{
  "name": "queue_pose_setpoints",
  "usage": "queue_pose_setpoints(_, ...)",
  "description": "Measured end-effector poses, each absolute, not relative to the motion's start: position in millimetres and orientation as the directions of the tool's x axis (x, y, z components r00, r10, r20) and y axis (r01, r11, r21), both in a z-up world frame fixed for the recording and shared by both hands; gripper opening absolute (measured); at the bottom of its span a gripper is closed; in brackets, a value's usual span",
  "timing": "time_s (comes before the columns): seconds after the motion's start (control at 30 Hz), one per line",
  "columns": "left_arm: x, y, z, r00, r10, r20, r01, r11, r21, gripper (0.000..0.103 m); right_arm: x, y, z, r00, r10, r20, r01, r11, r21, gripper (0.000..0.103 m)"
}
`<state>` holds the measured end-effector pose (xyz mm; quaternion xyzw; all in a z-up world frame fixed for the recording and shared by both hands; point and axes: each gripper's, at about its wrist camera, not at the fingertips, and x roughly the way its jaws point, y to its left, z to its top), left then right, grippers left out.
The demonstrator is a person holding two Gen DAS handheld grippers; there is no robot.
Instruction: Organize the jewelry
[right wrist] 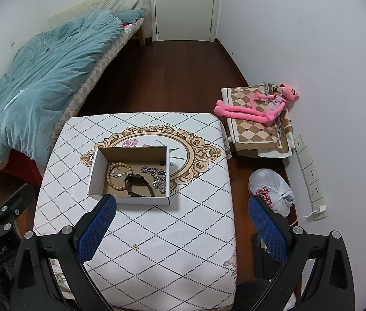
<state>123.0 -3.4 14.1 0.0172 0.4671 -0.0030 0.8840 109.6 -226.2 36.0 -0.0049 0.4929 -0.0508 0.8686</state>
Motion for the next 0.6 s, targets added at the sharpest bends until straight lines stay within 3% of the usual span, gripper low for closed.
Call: queue_pose_setpoints(0.6,127.6,-4.3,14.6,0.564,0.012,-0.825,0.030,0.999,0.036,0.102,111.7,-224.3,35.0,0.505,-0.095,-0.858,0.081,0.995,-0.063,0.103)
